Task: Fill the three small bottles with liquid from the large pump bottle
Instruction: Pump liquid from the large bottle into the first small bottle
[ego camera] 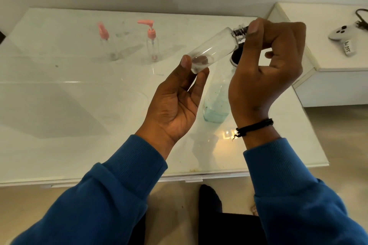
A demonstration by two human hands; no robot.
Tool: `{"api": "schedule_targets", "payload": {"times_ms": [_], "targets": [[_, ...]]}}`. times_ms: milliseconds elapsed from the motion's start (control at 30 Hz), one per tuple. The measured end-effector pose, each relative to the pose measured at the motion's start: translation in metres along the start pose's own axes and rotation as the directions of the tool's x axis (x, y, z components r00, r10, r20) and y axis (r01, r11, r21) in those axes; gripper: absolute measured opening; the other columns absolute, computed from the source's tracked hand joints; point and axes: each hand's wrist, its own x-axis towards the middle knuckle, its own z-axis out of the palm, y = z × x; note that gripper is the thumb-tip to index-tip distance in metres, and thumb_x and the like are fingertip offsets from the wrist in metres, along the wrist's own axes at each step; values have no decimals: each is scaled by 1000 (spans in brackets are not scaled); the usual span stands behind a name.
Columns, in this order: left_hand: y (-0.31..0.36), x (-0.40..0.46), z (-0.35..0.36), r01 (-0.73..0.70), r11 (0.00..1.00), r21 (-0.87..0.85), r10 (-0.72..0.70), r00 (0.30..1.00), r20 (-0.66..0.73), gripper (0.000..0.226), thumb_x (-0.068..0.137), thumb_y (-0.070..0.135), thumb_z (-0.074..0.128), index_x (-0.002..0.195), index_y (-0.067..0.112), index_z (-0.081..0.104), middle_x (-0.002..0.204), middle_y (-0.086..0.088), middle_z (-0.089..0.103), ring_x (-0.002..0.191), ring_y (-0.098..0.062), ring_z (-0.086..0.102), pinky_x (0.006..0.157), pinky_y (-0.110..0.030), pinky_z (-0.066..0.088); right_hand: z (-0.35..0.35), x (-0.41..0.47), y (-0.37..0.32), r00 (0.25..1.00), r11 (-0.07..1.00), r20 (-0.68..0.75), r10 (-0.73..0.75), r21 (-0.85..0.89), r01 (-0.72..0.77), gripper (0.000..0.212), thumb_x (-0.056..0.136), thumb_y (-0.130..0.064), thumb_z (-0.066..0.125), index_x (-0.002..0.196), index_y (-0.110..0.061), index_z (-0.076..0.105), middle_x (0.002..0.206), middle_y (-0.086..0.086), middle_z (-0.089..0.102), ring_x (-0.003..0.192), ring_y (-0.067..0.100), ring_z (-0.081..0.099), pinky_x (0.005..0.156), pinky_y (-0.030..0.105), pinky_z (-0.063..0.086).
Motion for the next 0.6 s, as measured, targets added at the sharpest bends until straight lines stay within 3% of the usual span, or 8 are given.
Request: {"api": "schedule_targets", "payload": {"times_ms": [300,400,600], "targets": [[0,1,1,-6,1000,2,6,1000,8,62,65,14,79,123,1,64,120,-17,69,99,-23,70,69,-25,60,1,3,-3,999,999,6,32,1,-32,26,96,-5,65,70,-1,62,74,4,54,74,12,48,66,22,37],[1,1,-1,-6,1000,0,6,1000,1,63,65,14,79,124,1,64,119,-16,69,98,-23,71,70,-25,60,0,-2,-2,1000,1000,14,25,0,-25,26,96,-4,64,70,-2,62,74,4,56,75,8,46,66,28,39],[1,0,2,-7,1000,13,7,1000,3,56,67,15,76,120,2,65,113,-15,71,95,-22,71,67,-24,60,0,5,-4,1000,999,-1,27,-30,-27,27,96,-10,65,70,-4,63,71,7,60,70,22,51,64,27,36]]}}
